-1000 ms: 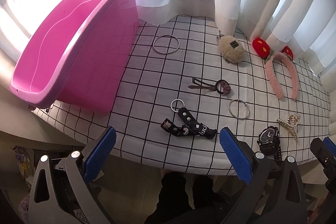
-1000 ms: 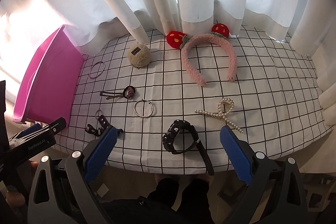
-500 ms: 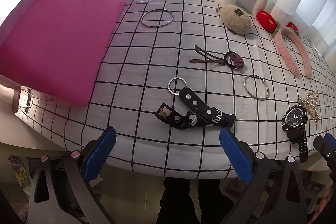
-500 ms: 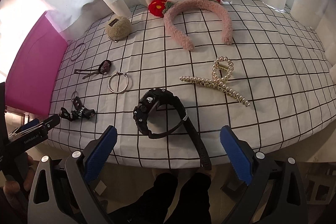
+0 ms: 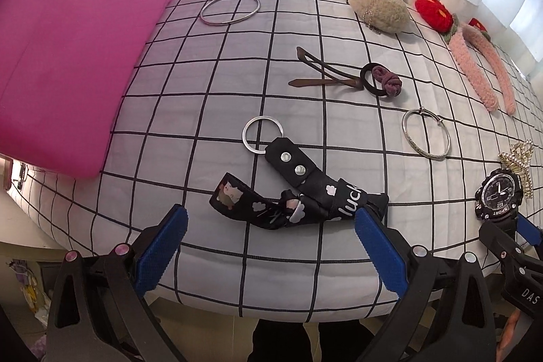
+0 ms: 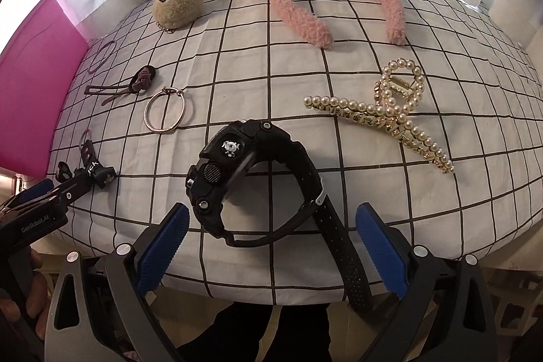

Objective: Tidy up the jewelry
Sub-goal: 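Reach the left tool to the black lanyard while the right tool reaches the black watch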

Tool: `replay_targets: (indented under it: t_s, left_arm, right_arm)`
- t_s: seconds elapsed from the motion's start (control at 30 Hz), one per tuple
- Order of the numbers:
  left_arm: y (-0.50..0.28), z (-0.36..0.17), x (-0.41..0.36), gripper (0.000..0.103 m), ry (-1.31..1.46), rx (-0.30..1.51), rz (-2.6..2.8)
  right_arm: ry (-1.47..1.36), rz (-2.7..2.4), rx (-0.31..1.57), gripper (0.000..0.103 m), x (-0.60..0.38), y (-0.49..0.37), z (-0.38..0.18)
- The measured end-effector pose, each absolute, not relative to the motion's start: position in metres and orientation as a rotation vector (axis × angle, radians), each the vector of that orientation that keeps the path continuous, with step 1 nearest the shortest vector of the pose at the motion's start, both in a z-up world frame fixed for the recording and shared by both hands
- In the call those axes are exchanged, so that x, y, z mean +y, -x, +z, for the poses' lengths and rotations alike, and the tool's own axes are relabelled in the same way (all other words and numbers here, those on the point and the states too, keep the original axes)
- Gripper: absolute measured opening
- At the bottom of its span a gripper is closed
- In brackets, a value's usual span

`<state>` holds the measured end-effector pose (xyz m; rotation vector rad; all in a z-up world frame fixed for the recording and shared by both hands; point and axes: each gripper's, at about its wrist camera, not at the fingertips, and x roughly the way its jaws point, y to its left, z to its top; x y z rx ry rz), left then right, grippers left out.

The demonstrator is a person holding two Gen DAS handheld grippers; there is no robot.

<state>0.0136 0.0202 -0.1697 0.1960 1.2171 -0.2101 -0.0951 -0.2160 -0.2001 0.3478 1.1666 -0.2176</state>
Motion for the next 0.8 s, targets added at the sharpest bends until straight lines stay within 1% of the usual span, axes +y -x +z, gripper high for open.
replay_targets:
  t_s: [0.23, 0.53, 0.8]
  left_arm:
    - [-0.018, -0.175, 0.012, 0.097, -0.188, 1.200, -0.224]
    - [-0.029, -0.189, -0.003, 0.098, -0.176, 1.222, -0.227]
    - [-0.033, -0.192, -0.006, 0.098, -0.151, 1.145, -0.229]
  right_arm:
    - [-0.329, -0.226, 1.169, 0.094, -0.217, 0.088, -0.207]
    - [-0.234, -0.245, 1.164, 0.094, -0.208, 0.081, -0.212]
    - [-0.179, -0.245, 1.115, 0.095, -0.204, 0.079, -0.216]
